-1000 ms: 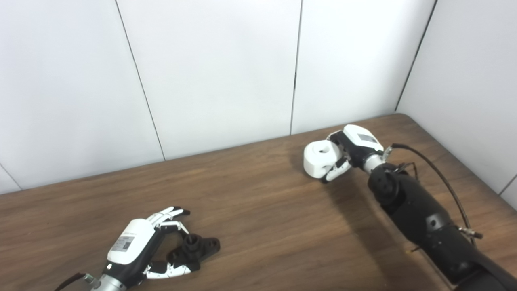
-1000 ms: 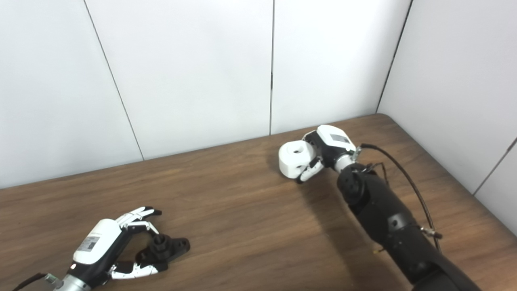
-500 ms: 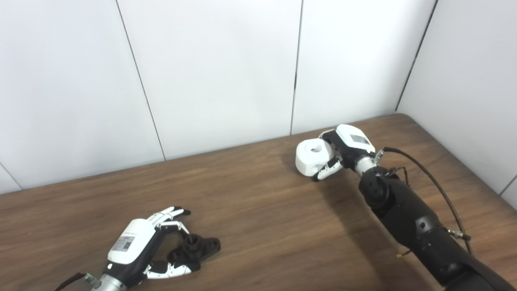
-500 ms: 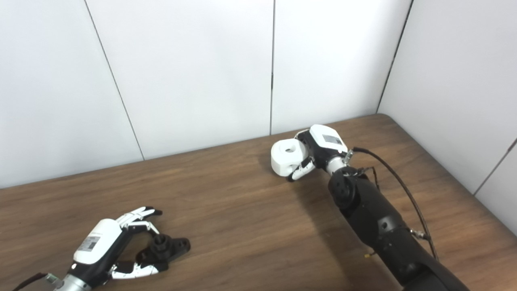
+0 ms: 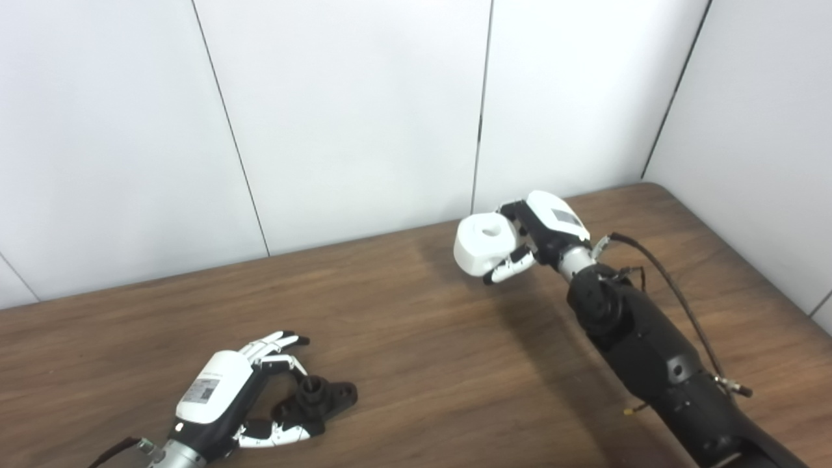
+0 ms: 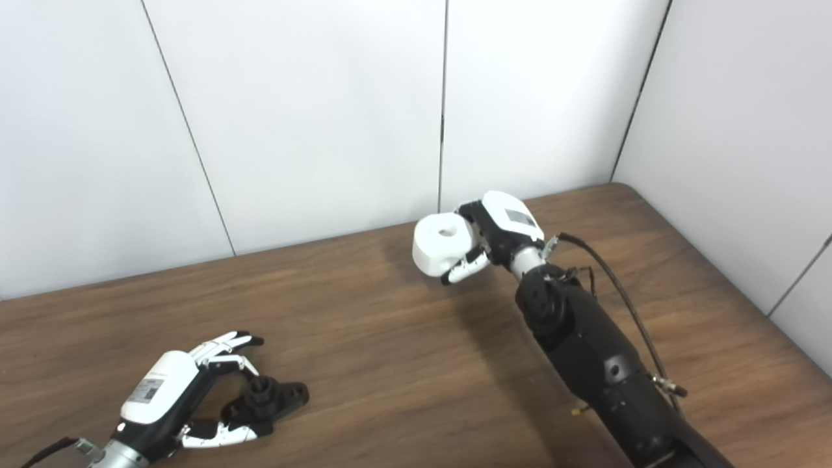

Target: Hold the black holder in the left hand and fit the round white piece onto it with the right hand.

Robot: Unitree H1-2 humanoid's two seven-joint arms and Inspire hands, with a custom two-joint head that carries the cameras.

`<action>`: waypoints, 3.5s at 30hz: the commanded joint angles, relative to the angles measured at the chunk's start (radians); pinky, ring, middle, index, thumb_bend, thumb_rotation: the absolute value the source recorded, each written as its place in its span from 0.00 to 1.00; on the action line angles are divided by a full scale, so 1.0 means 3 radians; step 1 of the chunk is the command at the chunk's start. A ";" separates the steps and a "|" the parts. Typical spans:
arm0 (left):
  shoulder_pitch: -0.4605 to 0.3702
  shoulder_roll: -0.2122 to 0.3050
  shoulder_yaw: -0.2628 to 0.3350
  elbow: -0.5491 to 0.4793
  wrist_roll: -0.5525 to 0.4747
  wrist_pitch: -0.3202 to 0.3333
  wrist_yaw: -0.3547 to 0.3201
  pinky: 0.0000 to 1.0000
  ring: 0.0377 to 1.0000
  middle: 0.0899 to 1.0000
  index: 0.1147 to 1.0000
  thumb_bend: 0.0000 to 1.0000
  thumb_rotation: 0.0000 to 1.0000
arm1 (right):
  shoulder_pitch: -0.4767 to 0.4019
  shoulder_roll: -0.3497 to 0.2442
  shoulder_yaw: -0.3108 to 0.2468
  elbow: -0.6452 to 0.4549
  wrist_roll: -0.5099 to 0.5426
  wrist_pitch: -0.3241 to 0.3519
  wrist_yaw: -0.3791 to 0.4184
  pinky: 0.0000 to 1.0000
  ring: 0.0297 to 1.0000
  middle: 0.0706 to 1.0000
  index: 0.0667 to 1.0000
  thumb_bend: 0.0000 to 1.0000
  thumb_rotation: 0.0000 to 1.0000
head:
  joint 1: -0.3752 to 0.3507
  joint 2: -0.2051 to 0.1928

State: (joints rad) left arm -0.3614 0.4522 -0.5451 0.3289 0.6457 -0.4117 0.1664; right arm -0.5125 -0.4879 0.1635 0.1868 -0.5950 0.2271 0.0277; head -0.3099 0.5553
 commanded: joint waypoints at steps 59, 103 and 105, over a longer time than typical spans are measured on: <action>0.0141 -0.0324 -0.0404 0.0143 0.0351 0.0419 -0.0475 0.94 0.97 0.89 0.42 0.52 0.06 | -0.0025 0.0770 0.0709 -0.1012 -0.0148 -0.0569 0.0803 0.62 0.73 0.72 0.44 0.52 0.14 | 0.1099 0.0248; 0.0172 -0.0319 -0.0420 0.0021 0.0329 0.0541 -0.0478 0.95 0.96 0.89 0.42 0.52 0.06 | -0.0331 0.0444 0.0994 -0.0820 -0.0316 -0.1224 0.1473 0.61 0.73 0.71 0.44 0.52 0.14 | 0.1188 0.0388; 0.0177 -0.0320 -0.0417 0.0008 0.0314 0.0546 -0.0491 0.95 0.96 0.89 0.42 0.52 0.06 | -0.0338 0.0442 0.1020 -0.0812 -0.0339 -0.1238 0.1494 0.60 0.73 0.71 0.44 0.52 0.14 | 0.1191 0.0395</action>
State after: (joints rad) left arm -0.3756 0.3806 -0.5883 0.2985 0.6630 -0.2788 0.1568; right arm -0.5773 -0.3406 0.4618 -0.0438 -0.6826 -0.1169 0.4610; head 0.0460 0.6734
